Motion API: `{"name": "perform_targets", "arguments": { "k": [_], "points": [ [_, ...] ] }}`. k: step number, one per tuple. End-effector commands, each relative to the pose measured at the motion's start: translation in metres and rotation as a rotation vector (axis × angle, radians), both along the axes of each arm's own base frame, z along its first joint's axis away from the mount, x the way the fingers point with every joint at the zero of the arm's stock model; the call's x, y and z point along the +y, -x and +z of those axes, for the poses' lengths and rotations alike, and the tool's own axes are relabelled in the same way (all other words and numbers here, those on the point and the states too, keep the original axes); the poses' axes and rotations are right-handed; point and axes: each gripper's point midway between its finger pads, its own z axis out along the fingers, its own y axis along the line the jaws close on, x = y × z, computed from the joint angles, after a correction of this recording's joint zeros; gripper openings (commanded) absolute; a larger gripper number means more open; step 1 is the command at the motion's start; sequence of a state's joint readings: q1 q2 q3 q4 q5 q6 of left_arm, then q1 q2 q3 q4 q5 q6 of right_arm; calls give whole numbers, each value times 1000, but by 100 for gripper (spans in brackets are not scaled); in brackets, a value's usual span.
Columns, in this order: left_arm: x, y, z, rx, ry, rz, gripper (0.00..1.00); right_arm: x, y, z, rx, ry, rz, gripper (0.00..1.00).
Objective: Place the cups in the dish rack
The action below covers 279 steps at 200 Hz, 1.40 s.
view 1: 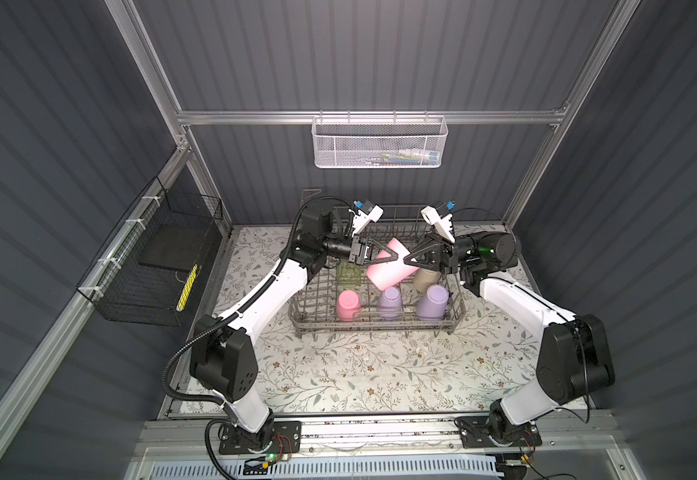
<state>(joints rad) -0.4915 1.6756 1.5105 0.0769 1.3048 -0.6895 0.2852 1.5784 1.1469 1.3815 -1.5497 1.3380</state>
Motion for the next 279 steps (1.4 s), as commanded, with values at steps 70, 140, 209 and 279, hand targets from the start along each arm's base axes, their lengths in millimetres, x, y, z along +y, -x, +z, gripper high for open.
{"name": "perform_targets", "arguments": {
  "k": [70, 140, 209, 279],
  "points": [
    [17, -17, 3, 21, -37, 85, 71, -10, 27, 15, -205, 101, 101, 0],
    [27, -18, 14, -12, -16, 115, 80, -14, 12, 27, -199, 69, 46, 0],
    [58, -30, 26, -149, -52, 328, 84, -28, -13, 58, -150, -51, -100, 0],
    [89, -37, 24, -294, -178, 585, 88, -31, -50, 67, -37, -82, -358, 0]
  ]
}}
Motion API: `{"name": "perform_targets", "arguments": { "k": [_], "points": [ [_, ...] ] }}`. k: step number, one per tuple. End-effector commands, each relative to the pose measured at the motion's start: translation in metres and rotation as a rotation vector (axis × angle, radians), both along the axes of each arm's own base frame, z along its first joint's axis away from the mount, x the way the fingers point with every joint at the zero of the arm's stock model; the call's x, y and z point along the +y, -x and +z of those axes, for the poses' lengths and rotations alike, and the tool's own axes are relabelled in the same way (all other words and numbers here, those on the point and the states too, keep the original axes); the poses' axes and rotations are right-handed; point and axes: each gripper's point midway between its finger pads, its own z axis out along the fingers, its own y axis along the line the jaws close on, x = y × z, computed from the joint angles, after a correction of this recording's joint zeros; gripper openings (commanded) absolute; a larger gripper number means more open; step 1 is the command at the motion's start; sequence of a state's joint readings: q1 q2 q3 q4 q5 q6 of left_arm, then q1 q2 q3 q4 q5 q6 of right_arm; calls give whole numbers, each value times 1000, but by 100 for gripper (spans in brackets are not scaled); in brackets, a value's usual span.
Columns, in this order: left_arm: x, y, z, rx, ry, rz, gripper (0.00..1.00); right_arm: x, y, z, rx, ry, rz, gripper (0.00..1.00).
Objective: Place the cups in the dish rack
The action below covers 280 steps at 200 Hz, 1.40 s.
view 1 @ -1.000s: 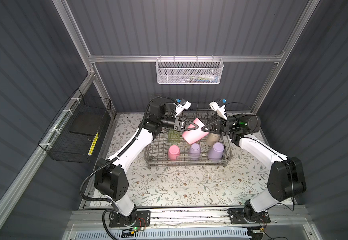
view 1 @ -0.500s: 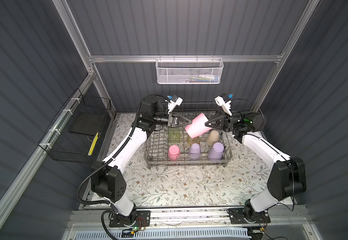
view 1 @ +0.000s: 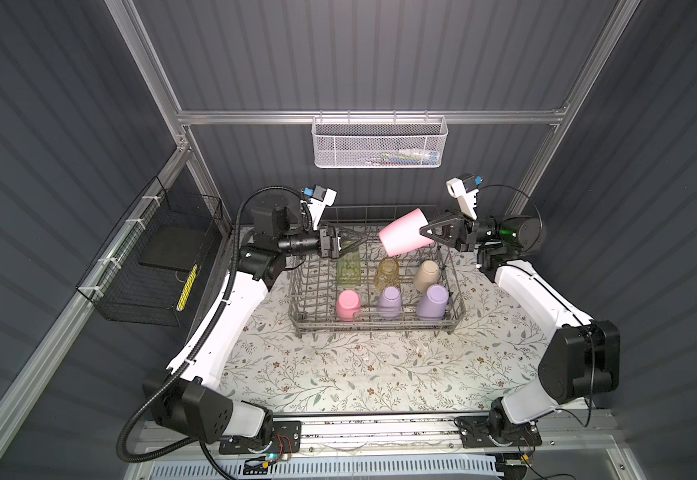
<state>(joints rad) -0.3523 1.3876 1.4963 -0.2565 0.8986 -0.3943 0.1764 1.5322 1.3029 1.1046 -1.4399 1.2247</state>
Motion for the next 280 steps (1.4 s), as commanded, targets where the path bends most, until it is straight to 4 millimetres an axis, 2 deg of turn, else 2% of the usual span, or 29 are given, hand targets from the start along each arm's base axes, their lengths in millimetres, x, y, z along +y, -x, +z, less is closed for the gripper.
{"name": "perform_targets", "arguments": {
  "k": [1, 11, 30, 32, 35, 61, 101, 124, 171, 214, 280],
  "points": [
    [10, -11, -20, -2, -73, 89, 88, -2, -15, 5, -3, 3, -182, 0],
    [12, -12, -24, -1, -78, 103, 88, -2, -19, 2, 7, 45, -265, 0],
    [14, -15, -22, -30, -66, 131, 88, -1, -21, 3, 61, 56, -304, 0],
    [14, -15, -32, -12, -71, 131, 88, -1, -22, 3, 75, 53, -307, 0],
    [13, -15, -34, -14, -68, 131, 88, -1, -22, 3, 89, 51, -311, 0],
    [17, -11, -33, -115, -43, 145, 89, -4, -36, -12, 226, 33, -375, 0],
    [31, -1, -37, -324, -17, 222, 93, -4, -36, -25, 370, -46, -353, 0],
    [30, 6, -36, -357, 4, 203, 96, -5, -31, -29, 415, -63, -349, 0],
    [5, 20, -29, -321, 107, 24, 100, -5, -11, -16, 443, -108, -309, 0],
    [-39, 35, -41, -338, 65, -119, 100, -3, -6, -13, 485, -148, -263, 0],
    [-41, 33, -41, -350, 72, -116, 100, 3, -1, -28, 516, -131, -246, 0]
  ]
}}
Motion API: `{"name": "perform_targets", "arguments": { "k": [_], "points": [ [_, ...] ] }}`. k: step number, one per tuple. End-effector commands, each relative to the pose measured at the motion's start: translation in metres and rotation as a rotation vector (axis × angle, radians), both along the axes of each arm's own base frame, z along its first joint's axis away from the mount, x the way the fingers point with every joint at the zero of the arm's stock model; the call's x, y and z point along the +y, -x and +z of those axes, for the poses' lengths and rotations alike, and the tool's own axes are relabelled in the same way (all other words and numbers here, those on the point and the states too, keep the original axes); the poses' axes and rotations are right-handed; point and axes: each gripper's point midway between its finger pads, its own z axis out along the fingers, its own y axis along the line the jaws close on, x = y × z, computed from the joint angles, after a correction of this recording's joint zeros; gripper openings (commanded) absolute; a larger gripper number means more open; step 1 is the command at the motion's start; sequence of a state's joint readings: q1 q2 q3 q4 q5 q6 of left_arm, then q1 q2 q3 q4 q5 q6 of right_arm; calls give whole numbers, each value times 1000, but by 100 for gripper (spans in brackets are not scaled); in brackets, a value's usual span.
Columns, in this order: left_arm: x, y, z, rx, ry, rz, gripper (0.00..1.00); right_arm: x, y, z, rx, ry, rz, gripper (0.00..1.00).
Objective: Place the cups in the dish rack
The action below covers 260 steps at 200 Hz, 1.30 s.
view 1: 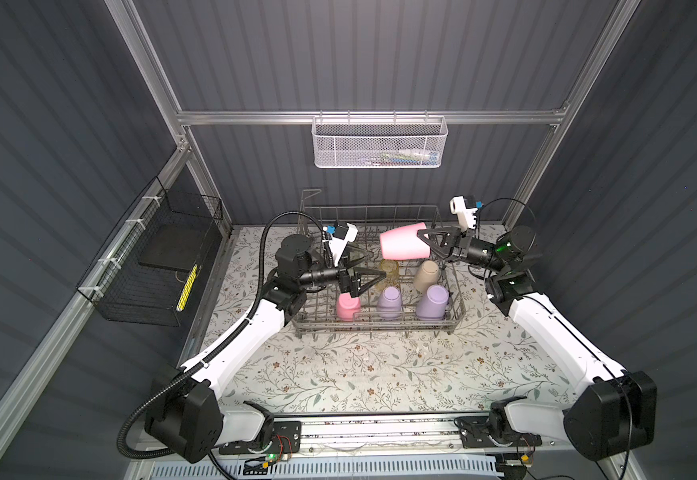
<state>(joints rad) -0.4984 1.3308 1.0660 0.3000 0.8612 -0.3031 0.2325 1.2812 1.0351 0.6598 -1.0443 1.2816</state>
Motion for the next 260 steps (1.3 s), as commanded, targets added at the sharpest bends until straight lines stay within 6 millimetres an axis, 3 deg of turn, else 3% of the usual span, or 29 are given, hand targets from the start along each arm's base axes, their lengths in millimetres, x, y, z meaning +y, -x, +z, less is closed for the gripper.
{"name": "perform_targets", "arguments": {
  "k": [1, 153, 213, 260],
  "points": [
    [2, 2, 22, -92, 25, 0, 100, 4, 9, 4, -29, -15, 25, 0],
    [-5, 1, 24, -89, 63, -32, 100, 23, 14, -10, 11, -77, 98, 0],
    [-9, 4, 22, -77, 74, -52, 91, 30, 17, -10, 8, -80, 117, 0],
    [-9, 6, 24, -81, 78, -56, 93, 35, 17, -10, 8, -84, 131, 0]
  ]
}}
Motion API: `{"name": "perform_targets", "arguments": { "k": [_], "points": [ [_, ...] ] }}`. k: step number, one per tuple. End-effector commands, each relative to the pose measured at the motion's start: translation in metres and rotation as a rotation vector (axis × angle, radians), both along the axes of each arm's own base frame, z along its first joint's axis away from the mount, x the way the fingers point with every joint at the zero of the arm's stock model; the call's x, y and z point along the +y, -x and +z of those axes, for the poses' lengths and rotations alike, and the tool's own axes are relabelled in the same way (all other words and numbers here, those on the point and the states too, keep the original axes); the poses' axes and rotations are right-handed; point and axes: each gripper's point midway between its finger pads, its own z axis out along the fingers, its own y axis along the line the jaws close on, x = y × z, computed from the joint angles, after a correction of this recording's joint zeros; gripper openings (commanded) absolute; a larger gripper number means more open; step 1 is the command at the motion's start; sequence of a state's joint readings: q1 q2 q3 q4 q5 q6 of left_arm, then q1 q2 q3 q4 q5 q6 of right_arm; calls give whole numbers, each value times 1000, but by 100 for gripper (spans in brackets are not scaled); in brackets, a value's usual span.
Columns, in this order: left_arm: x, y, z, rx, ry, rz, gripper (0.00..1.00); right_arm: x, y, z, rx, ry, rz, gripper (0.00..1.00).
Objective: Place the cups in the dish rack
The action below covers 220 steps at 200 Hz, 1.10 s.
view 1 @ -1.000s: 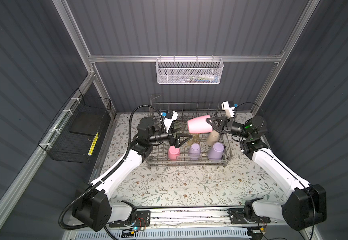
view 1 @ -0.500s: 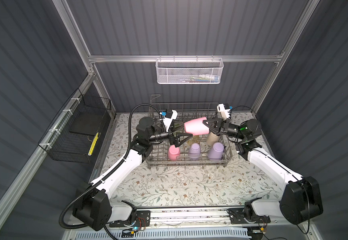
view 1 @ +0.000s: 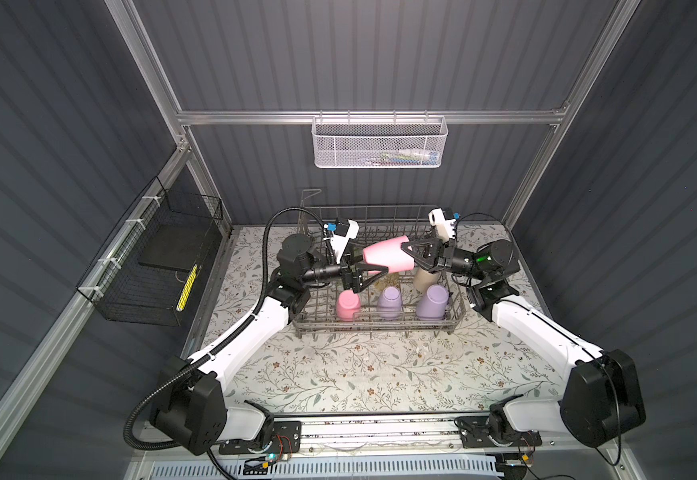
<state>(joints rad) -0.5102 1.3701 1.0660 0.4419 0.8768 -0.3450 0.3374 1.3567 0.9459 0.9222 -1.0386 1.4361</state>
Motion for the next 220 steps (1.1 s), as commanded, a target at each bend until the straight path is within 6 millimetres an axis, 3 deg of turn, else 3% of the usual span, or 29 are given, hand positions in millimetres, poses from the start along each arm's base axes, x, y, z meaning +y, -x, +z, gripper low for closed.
{"name": "perform_targets", "arguments": {
  "k": [1, 69, 147, 179, 220],
  "points": [
    [-1, 8, 13, -32, 22, -29, 93, 2, 2, 11, -45, -25, 1, 0],
    [0, 11, 11, -24, 23, -41, 72, 3, 0, 11, -38, -36, 7, 0],
    [3, 16, 14, -35, 26, -39, 63, 3, -1, 15, -50, -50, 25, 0],
    [7, 13, 17, -52, 13, 10, 63, -5, 0, 18, -60, -50, 18, 17],
    [10, 8, 22, -65, -4, 45, 63, -12, 7, 19, -74, -35, 16, 52]
  ]
}}
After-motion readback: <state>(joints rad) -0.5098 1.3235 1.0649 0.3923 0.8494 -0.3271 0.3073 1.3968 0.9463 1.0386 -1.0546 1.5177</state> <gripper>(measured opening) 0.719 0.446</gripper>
